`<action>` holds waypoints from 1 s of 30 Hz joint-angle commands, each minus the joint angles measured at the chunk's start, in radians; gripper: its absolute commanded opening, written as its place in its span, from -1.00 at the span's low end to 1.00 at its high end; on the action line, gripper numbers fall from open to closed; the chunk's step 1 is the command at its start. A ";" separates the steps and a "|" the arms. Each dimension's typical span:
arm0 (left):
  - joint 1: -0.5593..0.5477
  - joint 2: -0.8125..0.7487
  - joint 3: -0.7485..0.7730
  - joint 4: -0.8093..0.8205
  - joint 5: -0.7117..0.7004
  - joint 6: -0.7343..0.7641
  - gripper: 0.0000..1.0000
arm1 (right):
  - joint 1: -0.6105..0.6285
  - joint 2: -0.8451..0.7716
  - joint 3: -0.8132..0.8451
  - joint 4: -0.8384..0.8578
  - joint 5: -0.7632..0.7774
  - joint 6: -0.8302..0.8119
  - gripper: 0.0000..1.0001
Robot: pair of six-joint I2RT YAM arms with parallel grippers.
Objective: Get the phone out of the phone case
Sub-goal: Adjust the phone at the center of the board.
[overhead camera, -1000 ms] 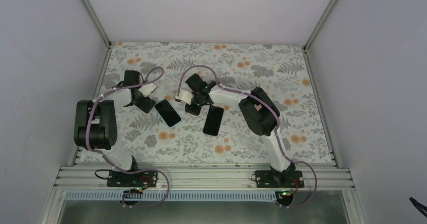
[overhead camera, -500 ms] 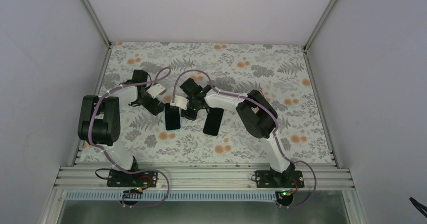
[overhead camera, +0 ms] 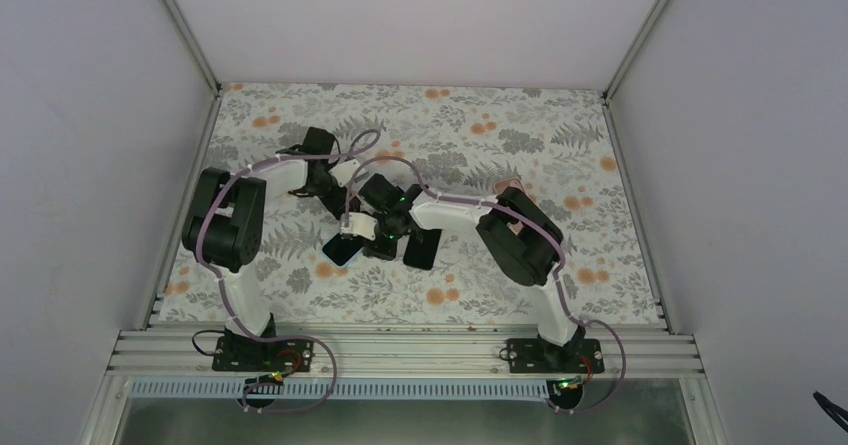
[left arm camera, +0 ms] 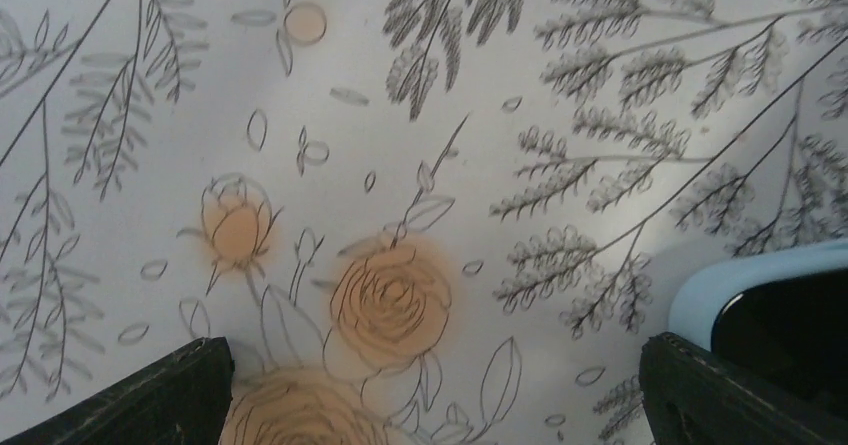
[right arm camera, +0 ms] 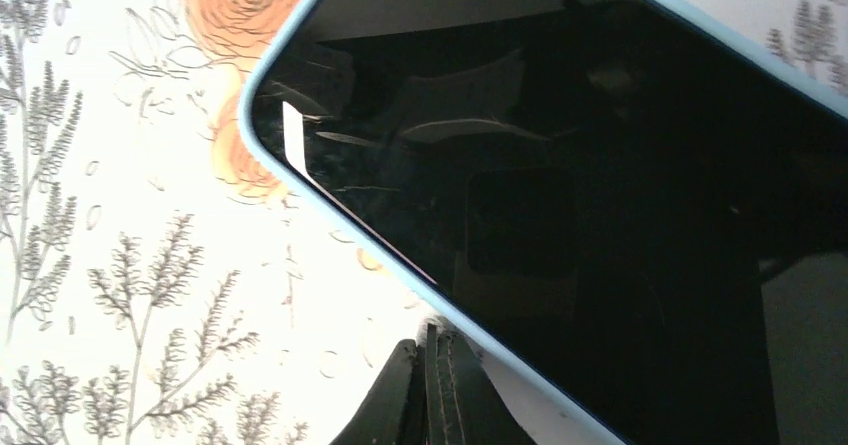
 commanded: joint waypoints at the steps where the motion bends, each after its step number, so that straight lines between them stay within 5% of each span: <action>1: -0.017 0.065 0.019 -0.124 0.151 0.034 1.00 | 0.045 0.026 -0.013 -0.035 -0.009 0.005 -0.93; 7: -0.027 0.066 0.042 -0.231 0.351 0.103 1.00 | 0.054 0.003 -0.011 -0.021 -0.021 0.009 -0.93; 19: -0.062 0.025 0.029 -0.256 0.364 0.120 1.00 | 0.105 0.005 0.061 -0.077 -0.071 -0.006 -0.88; 21: -0.052 -0.021 0.048 -0.289 0.374 0.143 1.00 | 0.101 -0.030 0.054 -0.119 -0.120 -0.034 -0.67; 27: 0.107 -0.175 0.212 -0.378 0.345 0.142 1.00 | 0.089 -0.140 0.050 -0.373 -0.218 -0.240 0.81; 30: 0.237 -0.248 0.289 -0.362 0.316 0.125 1.00 | 0.078 -0.241 -0.037 -0.338 -0.177 -0.355 0.99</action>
